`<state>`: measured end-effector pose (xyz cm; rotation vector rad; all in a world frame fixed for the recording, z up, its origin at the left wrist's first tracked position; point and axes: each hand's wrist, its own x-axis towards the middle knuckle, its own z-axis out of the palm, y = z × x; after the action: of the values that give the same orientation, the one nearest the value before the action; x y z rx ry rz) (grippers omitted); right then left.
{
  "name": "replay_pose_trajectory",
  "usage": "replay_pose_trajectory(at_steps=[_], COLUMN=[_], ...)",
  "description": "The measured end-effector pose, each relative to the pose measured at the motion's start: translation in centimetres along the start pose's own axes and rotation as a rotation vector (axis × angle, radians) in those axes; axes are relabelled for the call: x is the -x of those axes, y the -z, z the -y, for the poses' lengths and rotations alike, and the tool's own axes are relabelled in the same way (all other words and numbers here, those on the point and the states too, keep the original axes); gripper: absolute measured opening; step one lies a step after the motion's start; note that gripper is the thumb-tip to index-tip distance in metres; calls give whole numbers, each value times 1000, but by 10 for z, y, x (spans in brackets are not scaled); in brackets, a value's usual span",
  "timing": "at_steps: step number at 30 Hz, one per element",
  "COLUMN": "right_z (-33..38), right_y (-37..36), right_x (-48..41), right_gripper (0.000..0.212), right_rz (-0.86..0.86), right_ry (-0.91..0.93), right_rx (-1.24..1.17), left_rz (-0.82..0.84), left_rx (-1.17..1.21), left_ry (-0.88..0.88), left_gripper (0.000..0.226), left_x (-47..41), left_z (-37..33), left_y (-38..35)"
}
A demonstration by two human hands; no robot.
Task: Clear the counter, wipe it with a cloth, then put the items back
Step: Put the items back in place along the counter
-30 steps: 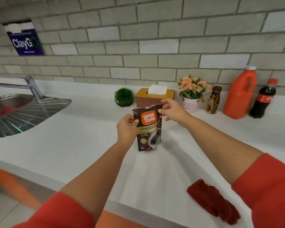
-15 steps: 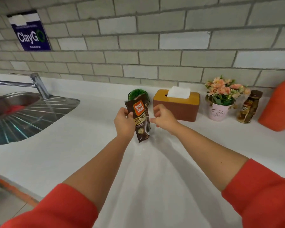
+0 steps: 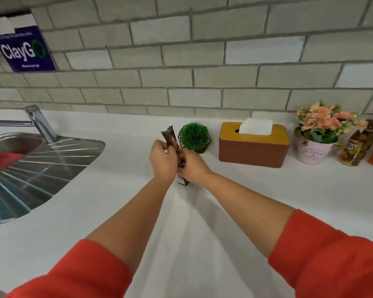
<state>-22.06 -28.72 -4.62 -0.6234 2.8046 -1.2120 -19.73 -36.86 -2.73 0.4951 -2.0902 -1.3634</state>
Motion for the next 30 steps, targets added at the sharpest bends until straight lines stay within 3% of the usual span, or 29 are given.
replay_pose_trajectory(at_steps=[12, 20, 26, 30], right_z=[33, 27, 19, 15], right_y=[-51, -59, -53, -54], right_x=[-97, -136, -161, -174], right_gripper=[29, 24, 32, 31], right_rz=[-162, -292, -292, -292], right_ry=[-149, -319, -330, -341], right_rx=[-27, -206, -9, 13], left_rz=[201, 343, 452, 492], left_rx=[-37, 62, -62, -44], left_ry=[-60, -26, 58, 77], left_gripper=[0, 20, 39, 39], left_x=[-102, -136, -153, -161], left_z=[38, 68, 90, 93], left_y=[1, -16, -32, -43])
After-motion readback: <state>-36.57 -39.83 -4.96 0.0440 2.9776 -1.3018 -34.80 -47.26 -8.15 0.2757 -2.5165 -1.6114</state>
